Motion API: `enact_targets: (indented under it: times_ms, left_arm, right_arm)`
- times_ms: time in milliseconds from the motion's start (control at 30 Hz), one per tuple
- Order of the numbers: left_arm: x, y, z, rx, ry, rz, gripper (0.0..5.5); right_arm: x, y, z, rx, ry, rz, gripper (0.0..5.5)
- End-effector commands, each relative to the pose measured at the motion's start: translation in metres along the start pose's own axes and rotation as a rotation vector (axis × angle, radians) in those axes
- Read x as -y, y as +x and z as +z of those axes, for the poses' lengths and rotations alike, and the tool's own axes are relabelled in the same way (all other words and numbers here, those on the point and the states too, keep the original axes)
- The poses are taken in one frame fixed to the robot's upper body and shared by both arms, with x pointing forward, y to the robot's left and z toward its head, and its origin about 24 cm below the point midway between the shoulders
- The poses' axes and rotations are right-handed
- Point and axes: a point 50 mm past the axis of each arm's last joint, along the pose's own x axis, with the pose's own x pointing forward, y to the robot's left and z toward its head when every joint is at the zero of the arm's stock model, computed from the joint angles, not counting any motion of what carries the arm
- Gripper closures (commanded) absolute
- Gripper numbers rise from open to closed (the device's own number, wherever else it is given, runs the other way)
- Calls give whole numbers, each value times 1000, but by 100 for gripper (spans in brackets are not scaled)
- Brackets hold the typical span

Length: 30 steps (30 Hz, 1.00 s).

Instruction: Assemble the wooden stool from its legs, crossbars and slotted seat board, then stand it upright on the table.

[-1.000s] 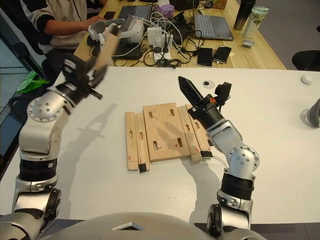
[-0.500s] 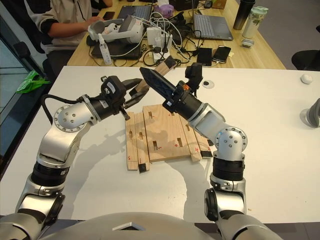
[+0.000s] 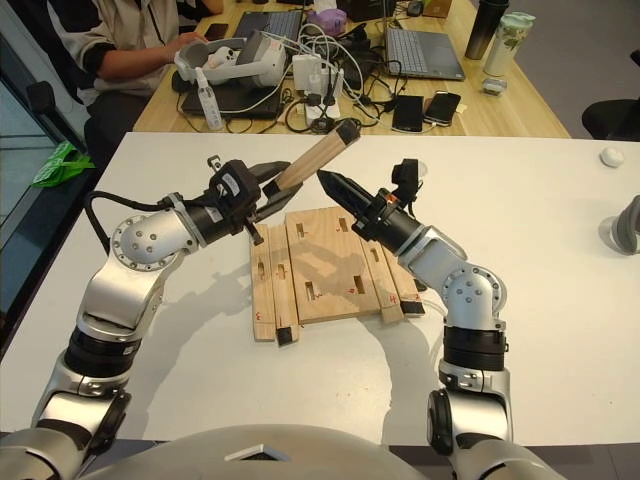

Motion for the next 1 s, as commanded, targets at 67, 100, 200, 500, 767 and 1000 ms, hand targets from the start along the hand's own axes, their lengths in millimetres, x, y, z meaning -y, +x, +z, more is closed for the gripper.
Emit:
enact_targets:
  times_ms: [67, 100, 200, 500, 767, 1000]
  left_arm:
    - [8, 1, -1, -3, -1, -44, 421]
    - [7, 0, -1, -4, -1, -40, 421]
    - [8, 1, -2, -6, -1, -38, 421]
    - [12, 2, -2, -4, 6, -53, 421]
    - [10, 2, -4, -15, 13, -53, 421]
    - [11, 3, -3, -13, 14, -59, 421]
  right_arm:
    - [-10, 4, 21, 61, -30, 71, 282]
    - [-11, 3, 22, 57, -30, 88, 282]
    - [-14, 1, 23, 48, -26, 115, 282]
    - [-19, 1, 24, 33, -25, 162, 282]
    - [-28, -1, 12, -94, -182, 194, 282]
    - [-25, 9, 15, -80, -318, 134, 282]
